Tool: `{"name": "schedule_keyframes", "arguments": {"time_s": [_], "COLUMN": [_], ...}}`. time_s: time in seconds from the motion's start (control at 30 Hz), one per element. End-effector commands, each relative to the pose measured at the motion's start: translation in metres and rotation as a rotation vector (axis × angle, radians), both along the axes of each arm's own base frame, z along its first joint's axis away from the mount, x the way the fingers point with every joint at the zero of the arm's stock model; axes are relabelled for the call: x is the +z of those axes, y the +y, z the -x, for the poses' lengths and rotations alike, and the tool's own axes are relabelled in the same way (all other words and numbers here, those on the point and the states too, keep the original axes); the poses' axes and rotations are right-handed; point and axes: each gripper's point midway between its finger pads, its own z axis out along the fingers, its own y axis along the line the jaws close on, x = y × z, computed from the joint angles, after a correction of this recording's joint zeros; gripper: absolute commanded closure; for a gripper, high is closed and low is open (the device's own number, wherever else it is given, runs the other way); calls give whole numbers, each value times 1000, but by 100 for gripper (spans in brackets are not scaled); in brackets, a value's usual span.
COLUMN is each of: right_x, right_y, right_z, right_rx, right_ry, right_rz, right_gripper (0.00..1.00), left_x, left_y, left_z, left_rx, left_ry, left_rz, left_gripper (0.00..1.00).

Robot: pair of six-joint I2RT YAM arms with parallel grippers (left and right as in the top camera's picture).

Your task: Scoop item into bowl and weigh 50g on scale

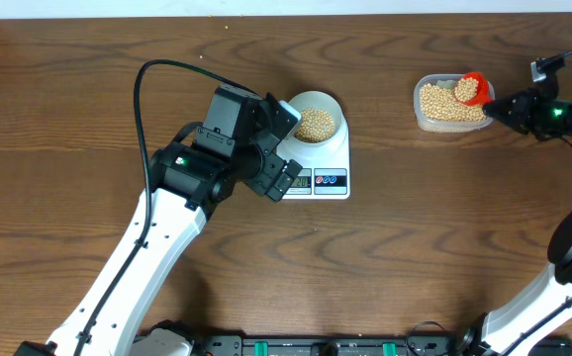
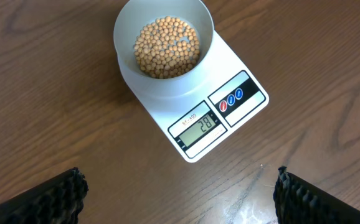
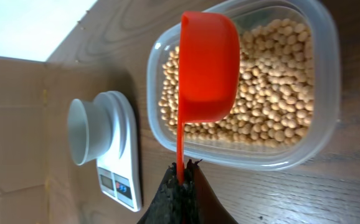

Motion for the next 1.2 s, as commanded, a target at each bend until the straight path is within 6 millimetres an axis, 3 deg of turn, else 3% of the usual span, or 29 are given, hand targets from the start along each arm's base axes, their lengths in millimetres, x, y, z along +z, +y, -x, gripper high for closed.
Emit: {"name": "schedule_keyframes", "arguments": {"time_s": [0.0, 0.23, 0.6, 0.83, 1.17], "right_x": [5, 16, 51, 62, 63], "right_y": [5, 7, 16, 48, 117], "right_z": [1, 1, 3, 3, 7], "right_rx": [24, 29, 73, 152, 299], "right_ry": [-33, -65, -175, -194, -146], "right_rz": [-80, -142, -331, -399, -427], "right_gripper": [99, 99, 99, 99, 99], "left_x": [1, 1, 1, 1, 1], "left_y": [-1, -1, -1, -1, -1], "left_z": [0, 0, 0, 0, 0], "left_rx": [-2, -2, -2, -2, -2], "left_ry": [3, 4, 4, 3, 4], "left_rz": [10, 10, 10, 10, 10], "left_gripper": [2, 2, 2, 2, 2]}}
